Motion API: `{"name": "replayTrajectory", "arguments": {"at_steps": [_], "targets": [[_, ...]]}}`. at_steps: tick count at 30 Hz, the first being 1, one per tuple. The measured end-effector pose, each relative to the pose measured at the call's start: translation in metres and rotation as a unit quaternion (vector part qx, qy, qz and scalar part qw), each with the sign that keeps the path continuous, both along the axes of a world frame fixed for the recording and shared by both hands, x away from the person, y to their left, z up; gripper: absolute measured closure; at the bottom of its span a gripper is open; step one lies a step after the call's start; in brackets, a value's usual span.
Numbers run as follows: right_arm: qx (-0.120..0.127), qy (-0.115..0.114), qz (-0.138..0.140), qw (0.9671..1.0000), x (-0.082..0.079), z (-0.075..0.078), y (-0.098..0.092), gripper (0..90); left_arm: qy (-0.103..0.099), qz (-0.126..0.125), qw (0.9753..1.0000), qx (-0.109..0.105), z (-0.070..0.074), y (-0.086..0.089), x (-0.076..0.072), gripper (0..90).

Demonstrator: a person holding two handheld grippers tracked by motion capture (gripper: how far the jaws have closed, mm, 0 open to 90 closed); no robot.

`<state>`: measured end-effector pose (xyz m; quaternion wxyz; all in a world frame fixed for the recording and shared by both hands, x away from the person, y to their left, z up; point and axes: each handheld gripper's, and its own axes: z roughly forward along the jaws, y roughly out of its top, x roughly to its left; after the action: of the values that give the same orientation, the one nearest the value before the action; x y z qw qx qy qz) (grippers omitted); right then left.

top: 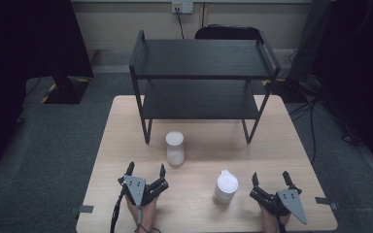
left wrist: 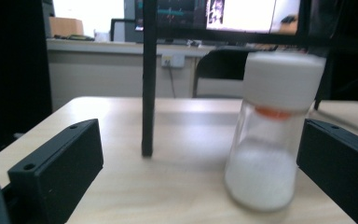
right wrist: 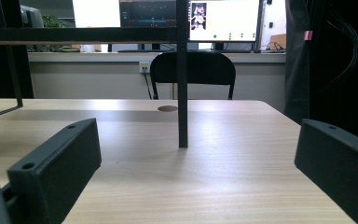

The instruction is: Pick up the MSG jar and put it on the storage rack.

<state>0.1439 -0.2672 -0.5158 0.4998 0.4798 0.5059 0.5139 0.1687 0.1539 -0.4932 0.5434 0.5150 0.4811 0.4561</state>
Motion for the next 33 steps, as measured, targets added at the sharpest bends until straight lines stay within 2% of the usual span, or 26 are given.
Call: {"name": "replayTrajectory", "arguments": {"at_steps": [5, 8, 10, 12, 18, 23, 29, 31, 33], "targets": [[0.0, 0.0, 0.0, 1.0, 0.0, 0.0, 0.0, 0.0, -0.012, -0.019, 0.9997, 0.008, 0.018, 0.003, 0.009, 0.0], [0.0, 0.0, 0.0, 1.0, 0.0, 0.0, 0.0, 0.0, -0.015, -0.033, 0.9993, -0.003, 0.028, 0.003, 0.015, 0.0], [0.0, 0.0, 0.0, 1.0, 0.0, 0.0, 0.0, 0.0, -0.021, -0.04, 0.999, 0.0, 0.033, 0.0, 0.02, 0.0], [0.0, 0.0, 0.0, 1.0, 0.0, 0.0, 0.0, 0.0, -0.019, -0.046, 0.9987, 0.006, 0.04, -0.002, 0.027, 0.0], [0.0, 0.0, 0.0, 1.0, 0.0, 0.0, 0.0, 0.0, -0.009, -0.064, 0.9979, 0.004, 0.054, -0.009, 0.047, 0.1], [0.0, 0.0, 0.0, 1.0, 0.0, 0.0, 0.0, 0.0, 0.002, -0.071, 0.9974, 0.01, 0.059, -0.016, 0.063, 0.4], [0.0, 0.0, 0.0, 1.0, 0.0, 0.0, 0.0, 0.0, 0.01, -0.072, 0.9969, 0.03, 0.051, -0.029, 0.076, 3.5], [0.0, 0.0, 0.0, 1.0, 0.0, 0.0, 0.0, 0.0, 0.024, -0.073, 0.9964, 0.038, 0.05, -0.035, 0.079, 4.7], [0.0, 0.0, 0.0, 1.0, 0.0, 0.0, 0.0, 0.0, 0.029, -0.073, 0.9959, 0.046, 0.047, -0.039, 0.082, 4.9]]}}
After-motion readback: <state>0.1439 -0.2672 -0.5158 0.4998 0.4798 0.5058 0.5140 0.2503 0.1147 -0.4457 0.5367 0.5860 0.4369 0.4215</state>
